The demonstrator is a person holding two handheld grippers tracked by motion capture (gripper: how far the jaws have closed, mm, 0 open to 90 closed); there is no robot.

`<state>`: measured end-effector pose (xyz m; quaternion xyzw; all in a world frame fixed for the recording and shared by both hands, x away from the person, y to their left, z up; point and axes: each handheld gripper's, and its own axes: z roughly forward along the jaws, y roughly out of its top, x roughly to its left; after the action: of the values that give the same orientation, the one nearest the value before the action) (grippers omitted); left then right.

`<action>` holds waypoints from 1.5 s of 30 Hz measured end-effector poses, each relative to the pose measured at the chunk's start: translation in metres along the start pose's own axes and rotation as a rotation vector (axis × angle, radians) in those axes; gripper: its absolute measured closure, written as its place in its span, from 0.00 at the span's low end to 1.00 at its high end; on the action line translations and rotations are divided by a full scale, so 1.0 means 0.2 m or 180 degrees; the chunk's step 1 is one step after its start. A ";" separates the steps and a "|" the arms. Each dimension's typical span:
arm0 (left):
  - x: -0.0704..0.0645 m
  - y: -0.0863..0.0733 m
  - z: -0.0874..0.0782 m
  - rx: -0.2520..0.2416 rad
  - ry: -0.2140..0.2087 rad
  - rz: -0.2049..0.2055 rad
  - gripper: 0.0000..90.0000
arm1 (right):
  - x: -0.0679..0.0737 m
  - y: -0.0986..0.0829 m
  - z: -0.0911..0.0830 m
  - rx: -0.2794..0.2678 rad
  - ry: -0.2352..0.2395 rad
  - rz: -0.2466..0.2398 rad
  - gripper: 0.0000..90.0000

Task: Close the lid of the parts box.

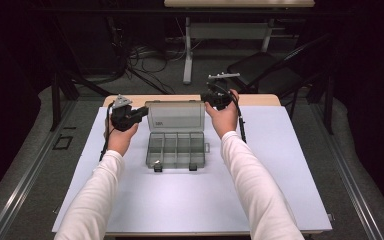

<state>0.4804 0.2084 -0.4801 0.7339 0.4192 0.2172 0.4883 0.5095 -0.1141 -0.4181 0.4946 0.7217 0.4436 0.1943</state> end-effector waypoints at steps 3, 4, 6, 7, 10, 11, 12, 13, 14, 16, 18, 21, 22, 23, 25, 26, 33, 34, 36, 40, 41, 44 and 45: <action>0.00 0.00 -0.01 0.0004 -0.0013 -0.0002 0.94 | 0.00 0.00 0.00 0.0025 0.0001 0.0010 1.00; 0.00 0.00 -0.01 0.0004 -0.0013 -0.0006 0.93 | 0.00 -0.01 0.00 0.0032 0.0005 0.0016 1.00; -0.01 0.00 -0.01 0.0035 -0.0025 0.0000 0.92 | 0.00 -0.01 0.00 0.0028 0.0023 0.0004 1.00; -0.01 0.00 -0.02 0.0040 -0.0031 -0.0008 0.90 | 0.01 -0.01 0.00 0.0030 0.0035 0.0009 1.00; -0.01 0.00 -0.02 0.0041 -0.0028 -0.0074 0.83 | 0.02 -0.02 0.01 0.0040 0.0060 -0.0011 1.00; -0.01 0.00 -0.03 0.0065 -0.0033 -0.0083 0.82 | 0.02 -0.02 0.01 0.0042 0.0072 -0.0026 1.00; -0.01 0.00 -0.03 0.0100 -0.0048 -0.0096 0.80 | 0.03 -0.03 0.01 0.0037 0.0075 -0.0027 1.00; -0.02 0.00 -0.04 0.0146 -0.0049 -0.0119 0.78 | 0.03 -0.03 0.01 0.0044 0.0082 -0.0018 1.00; -0.02 0.00 -0.04 0.0158 -0.0059 -0.0161 0.76 | 0.03 -0.03 0.01 0.0046 0.0091 -0.0011 1.00; -0.04 0.01 -0.06 0.0187 -0.0084 -0.0258 0.72 | 0.03 -0.04 0.01 0.0041 0.0092 -0.0013 1.00; -0.04 0.00 -0.08 0.0193 -0.0085 -0.0321 0.70 | 0.03 -0.05 0.01 0.0052 0.0100 0.0004 1.00; -0.06 0.01 -0.11 0.0278 -0.0001 -0.0376 0.68 | 0.03 -0.06 0.00 0.0048 0.0112 0.0012 1.00; -0.07 0.01 -0.12 0.0318 0.0029 -0.0402 0.68 | 0.03 -0.07 0.00 0.0051 0.0119 0.0015 1.00; -0.07 0.01 -0.13 0.0321 0.0060 -0.0440 0.68 | 0.03 -0.07 0.00 0.0050 0.0129 0.0014 1.00; -0.07 0.01 -0.15 0.0339 0.0104 -0.0437 0.68 | 0.03 -0.07 0.00 0.0041 0.0136 -0.0008 1.00; -0.08 0.01 -0.17 0.0345 0.0123 -0.0424 0.69 | 0.03 -0.07 0.00 0.0042 0.0140 -0.0013 1.00; -0.09 0.02 -0.24 0.0420 0.0057 -0.0530 0.80 | 0.03 -0.08 -0.01 0.0036 0.0177 0.0001 1.00; -0.10 0.02 -0.24 0.0406 0.0061 -0.0539 0.82 | 0.03 -0.08 -0.01 0.0036 0.0185 0.0001 1.00; -0.11 0.03 -0.25 0.0395 0.0045 -0.0553 0.86 | 0.04 -0.08 -0.02 0.0044 0.0198 0.0010 1.00; -0.14 0.03 -0.24 0.0403 0.0027 -0.0544 0.94 | 0.04 -0.09 -0.02 0.0038 0.0217 -0.0004 1.00; -0.15 0.03 -0.24 0.0421 0.0016 -0.0557 0.95 | 0.04 -0.09 -0.02 0.0038 0.0222 -0.0007 1.00; -0.16 0.03 -0.22 0.0422 0.0004 -0.0583 0.98 | 0.04 -0.10 -0.02 0.0034 0.0250 0.0006 1.00; -0.17 0.04 -0.21 0.0427 -0.0007 -0.0590 0.99 | 0.04 -0.10 -0.03 0.0035 0.0257 0.0003 1.00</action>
<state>0.4336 0.2017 -0.4526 0.7233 0.4984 0.1418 0.4565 0.4911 -0.1110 -0.4309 0.4776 0.7312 0.4592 0.1621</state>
